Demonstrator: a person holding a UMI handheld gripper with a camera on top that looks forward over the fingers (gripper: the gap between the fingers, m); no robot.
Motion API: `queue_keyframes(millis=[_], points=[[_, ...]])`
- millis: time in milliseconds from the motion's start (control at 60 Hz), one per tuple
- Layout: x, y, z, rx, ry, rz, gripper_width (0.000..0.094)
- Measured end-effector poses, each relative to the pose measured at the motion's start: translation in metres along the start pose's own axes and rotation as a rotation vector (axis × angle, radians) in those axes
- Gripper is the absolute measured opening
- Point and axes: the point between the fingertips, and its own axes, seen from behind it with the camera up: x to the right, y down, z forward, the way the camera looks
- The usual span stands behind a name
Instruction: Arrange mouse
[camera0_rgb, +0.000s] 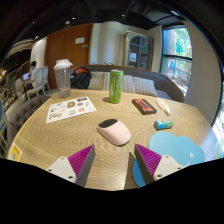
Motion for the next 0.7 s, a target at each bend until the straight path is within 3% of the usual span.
queue_keyframes(millis=[333,400,533,700], points=[[0.011,-0.021,0.045,-0.033,-0.046,0.010,0.0823],[0.006,-0.026,0.054,-0.048,-0.087,0.055,0.0767],[0.011,-0.038,0.072,-0.060,-0.073,0.056,0.0712],[0.017,-0.048,0.090,-0.077,-0.048,0.081,0.0713]])
